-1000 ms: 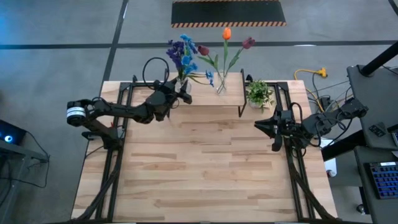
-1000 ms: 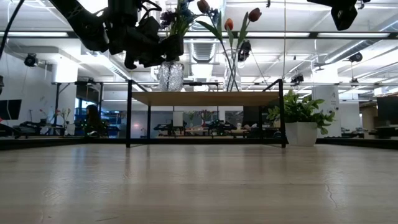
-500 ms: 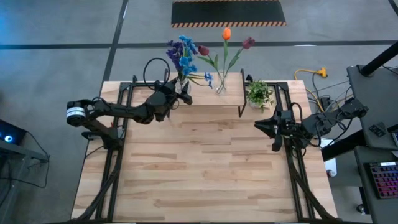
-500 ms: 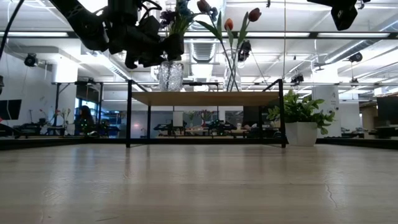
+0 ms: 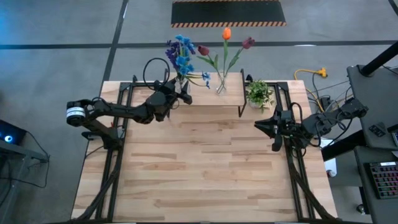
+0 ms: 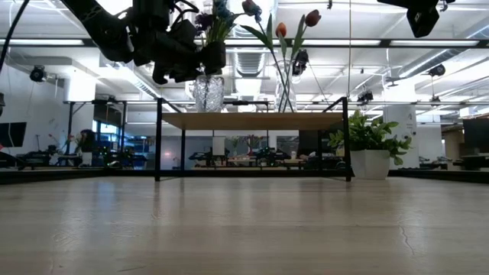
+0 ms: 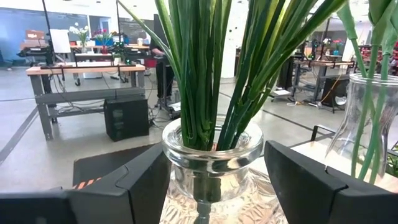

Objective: Pick and place flowers into a vace then onto a shelf
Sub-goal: Put the left transparent vase with flowers on the shelf

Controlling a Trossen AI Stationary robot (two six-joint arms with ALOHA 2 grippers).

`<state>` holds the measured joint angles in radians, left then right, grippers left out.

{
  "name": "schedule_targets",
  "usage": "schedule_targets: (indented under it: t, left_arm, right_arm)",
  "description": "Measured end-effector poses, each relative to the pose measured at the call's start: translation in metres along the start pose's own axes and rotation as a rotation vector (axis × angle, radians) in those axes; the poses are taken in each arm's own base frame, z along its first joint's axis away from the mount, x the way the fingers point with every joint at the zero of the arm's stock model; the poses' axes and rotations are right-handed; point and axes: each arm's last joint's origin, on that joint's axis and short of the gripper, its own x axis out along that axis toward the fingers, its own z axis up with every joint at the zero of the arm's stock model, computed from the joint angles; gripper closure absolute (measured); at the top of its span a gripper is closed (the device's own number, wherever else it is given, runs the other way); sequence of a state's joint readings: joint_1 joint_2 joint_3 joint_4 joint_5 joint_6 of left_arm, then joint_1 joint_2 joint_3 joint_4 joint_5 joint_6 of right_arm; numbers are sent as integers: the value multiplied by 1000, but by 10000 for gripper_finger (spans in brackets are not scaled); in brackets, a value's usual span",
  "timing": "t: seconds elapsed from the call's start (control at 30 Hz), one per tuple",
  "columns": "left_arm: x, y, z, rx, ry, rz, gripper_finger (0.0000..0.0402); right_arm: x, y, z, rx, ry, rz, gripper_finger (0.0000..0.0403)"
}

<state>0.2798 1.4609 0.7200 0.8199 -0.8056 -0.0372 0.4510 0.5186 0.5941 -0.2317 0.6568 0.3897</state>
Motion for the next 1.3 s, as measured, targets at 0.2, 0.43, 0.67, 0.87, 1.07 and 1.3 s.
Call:
schedule_targets:
  t: [0.2,0.43,0.67,0.87,1.07,1.3]
  left_arm:
    - [0,0,0,1,0,16,161]
    - [-2,0,0,19,0,56,161]
    - [-2,-1,0,25,0,53,161]
    - [-2,-2,0,29,1,21,161]
    - [-2,-3,0,28,1,-24,161]
    - [-3,-3,0,25,2,-19,161]
  right_arm:
    - [0,0,0,0,0,0,346]
    - [0,0,0,3,0,0,346]
    - [0,0,0,0,0,0,346]
    - [0,0,0,-2,3,-1,346]
    - [0,0,0,-2,3,-1,346]
    - [0,0,0,0,3,1,346]
